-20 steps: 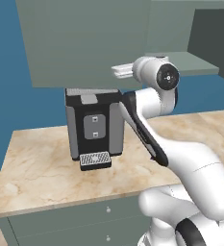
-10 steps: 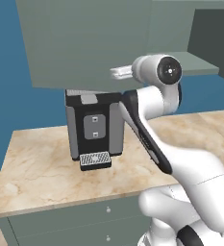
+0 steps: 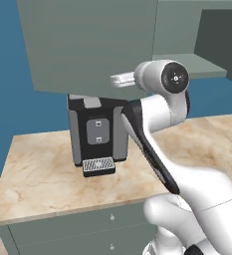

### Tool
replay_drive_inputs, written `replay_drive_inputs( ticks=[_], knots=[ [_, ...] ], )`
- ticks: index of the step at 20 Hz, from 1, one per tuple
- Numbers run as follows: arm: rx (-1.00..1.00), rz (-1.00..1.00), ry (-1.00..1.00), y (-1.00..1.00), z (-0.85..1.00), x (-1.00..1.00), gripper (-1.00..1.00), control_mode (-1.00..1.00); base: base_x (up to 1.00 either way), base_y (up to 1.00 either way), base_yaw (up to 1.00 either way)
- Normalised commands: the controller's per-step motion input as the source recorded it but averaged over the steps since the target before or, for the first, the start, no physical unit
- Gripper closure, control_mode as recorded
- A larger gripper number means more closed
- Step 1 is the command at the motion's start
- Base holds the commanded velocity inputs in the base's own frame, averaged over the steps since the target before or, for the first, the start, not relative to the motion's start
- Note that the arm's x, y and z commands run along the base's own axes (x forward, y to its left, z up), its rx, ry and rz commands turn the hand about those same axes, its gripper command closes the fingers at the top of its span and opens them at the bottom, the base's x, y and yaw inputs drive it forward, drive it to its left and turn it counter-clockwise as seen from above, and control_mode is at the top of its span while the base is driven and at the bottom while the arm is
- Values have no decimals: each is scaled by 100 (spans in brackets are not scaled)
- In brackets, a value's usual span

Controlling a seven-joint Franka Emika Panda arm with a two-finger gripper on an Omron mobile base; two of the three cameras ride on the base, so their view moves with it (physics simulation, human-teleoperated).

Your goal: Retrieve the tupperware from the cabinet, then place the raw meat into the tupperware to avoid contamination.

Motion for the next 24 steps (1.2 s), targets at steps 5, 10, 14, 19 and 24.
replay_drive_inputs(
  ticks=[5, 10, 14, 19, 24],
  knots=[
    [-1, 0, 0, 32, 0, -42, 100, -100, 0, 0, 0],
    [0, 0, 0, 33, 0, -38, 100, -100, 0, 0, 0],
    [-1, 0, 0, 35, 0, -33, 100, -100, 0, 0, 0],
    [-1, 0, 0, 34, -2, -26, 100, -100, 0, 0, 0],
    [-1, 0, 0, 32, -5, -19, 100, -100, 0, 0, 0]
  ],
)
